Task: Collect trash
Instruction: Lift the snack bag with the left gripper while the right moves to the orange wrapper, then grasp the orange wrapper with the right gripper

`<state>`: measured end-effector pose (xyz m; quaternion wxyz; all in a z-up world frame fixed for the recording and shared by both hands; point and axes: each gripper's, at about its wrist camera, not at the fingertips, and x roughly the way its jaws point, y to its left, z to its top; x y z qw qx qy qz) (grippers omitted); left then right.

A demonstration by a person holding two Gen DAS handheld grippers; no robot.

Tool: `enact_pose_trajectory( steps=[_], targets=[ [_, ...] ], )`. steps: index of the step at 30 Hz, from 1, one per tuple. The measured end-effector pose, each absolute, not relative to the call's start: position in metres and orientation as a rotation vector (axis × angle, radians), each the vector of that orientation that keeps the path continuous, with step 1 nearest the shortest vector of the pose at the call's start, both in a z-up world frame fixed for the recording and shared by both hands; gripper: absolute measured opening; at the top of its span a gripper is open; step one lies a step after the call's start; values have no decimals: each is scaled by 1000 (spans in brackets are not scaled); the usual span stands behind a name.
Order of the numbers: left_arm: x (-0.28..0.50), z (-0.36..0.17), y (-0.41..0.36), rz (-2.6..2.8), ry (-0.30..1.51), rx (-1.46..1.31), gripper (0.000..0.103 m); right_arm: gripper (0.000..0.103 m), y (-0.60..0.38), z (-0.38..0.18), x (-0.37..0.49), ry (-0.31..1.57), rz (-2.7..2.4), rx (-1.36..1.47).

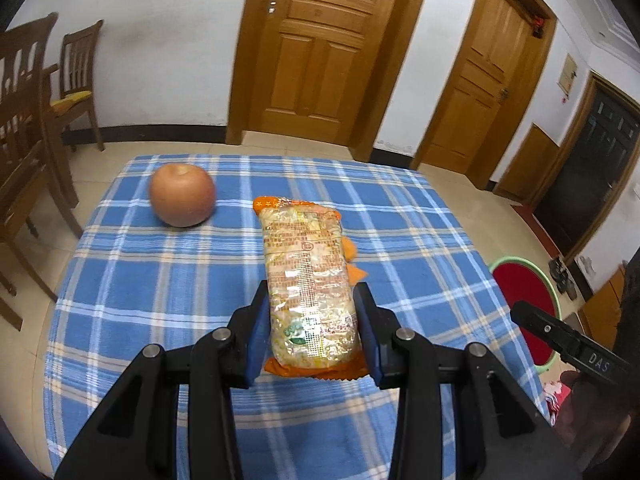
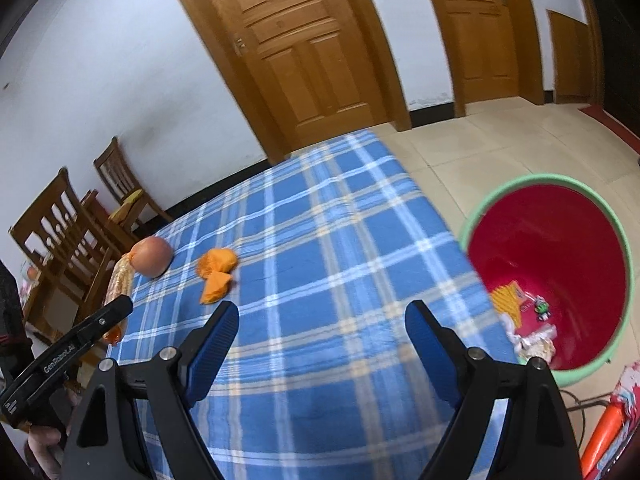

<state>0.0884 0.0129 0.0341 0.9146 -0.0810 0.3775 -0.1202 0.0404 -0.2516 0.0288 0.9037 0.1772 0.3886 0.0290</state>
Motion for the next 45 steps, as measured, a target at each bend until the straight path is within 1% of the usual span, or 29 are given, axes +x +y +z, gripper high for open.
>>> enact_pose_trajectory(
  steps=[7,17,20,22,24,26,31,33,35,37,38,39,42,45],
  targets=[
    [98,24,40,-162,781,-186,40,87,-214,26,64,827,125,302],
    [110,10,67,-97,794,-217,40,86,-161,5,105,901,196,207],
    [112,7,69,-97,798,-225,40,78,-152,-2,115,922,223,200],
    [113,4,69,-99,801,-228,40,78,-146,-6,122,931,235,198],
    [114,2,71,-100,804,-231,40,73,-139,-9,129,934,251,193],
    [115,1,70,-103,806,-234,40,71,-132,-11,134,940,252,175],
    [117,0,71,-111,803,-240,40,58,-121,-24,149,983,241,155],
    [117,-1,72,-114,802,-242,40,50,-118,-26,150,978,228,135],
    [118,-1,72,-115,805,-243,40,48,-116,-27,152,980,223,125],
    [118,-2,70,-116,808,-240,40,42,-115,-27,154,979,215,118],
    [118,-3,69,-115,809,-238,40,35,-114,-27,154,976,211,109],
    [118,-3,69,-116,809,-237,40,26,-115,-27,154,974,203,101],
    [118,-3,66,-119,809,-234,40,12,-117,-28,154,971,191,95],
    [117,-2,63,-124,810,-228,40,8,-122,-28,154,973,200,120]
  ],
)
